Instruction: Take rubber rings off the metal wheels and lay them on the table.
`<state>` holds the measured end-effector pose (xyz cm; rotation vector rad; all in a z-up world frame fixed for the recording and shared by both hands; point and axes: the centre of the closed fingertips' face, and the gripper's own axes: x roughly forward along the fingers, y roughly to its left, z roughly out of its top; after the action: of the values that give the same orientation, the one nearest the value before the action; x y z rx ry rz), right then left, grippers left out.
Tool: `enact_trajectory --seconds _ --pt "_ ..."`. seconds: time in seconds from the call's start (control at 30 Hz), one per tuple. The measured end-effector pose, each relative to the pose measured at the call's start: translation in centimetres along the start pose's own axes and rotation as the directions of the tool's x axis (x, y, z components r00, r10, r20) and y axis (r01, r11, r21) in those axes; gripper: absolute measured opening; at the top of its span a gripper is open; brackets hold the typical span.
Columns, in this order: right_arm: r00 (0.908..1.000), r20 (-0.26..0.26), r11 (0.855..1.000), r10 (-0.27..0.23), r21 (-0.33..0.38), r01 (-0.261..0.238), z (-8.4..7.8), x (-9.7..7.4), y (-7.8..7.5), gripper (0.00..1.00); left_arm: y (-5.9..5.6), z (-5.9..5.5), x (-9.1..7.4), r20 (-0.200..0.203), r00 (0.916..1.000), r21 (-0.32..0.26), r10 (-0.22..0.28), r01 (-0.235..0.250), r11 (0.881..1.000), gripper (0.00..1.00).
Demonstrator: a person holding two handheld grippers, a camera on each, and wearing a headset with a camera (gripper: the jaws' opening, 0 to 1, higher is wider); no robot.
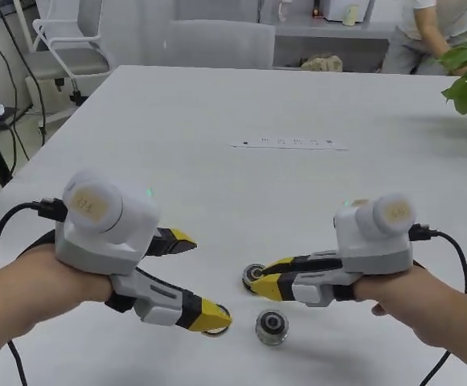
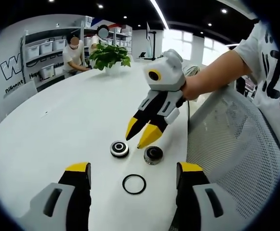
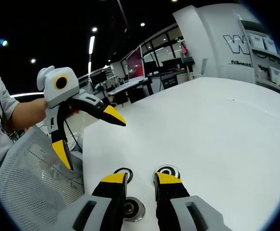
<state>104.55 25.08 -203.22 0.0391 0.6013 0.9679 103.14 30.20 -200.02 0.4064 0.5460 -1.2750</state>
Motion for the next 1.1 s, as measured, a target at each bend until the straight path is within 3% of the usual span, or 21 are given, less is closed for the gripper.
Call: enact_trajectory --seconds 0.57,0.87,1.1 --pt "0.9988 -0.024 0.997 -0.043 -0.065 0.042 -1.1 -0.6 -2.2 0.29 1.3 0.2 3.0 -0.041 0.9991 -0.004 -0.015 0.015 1.000 0.58" --pt "0.9978 -0.030 0.995 -0.060 -0.080 0.057 -1.6 -0.6 -3.0 0.31 2.0 0.3 4.5 -0.039 0.9990 -0.021 -0.023 0.022 1.000 0.48" --pt "0.9974 -0.032 0.996 -0.065 -0.068 0.063 -2.1 -0.7 -3.3 0.32 2.5 0.3 5.5 -0.029 0.9992 -0.072 -0.026 0.024 0.997 0.41"
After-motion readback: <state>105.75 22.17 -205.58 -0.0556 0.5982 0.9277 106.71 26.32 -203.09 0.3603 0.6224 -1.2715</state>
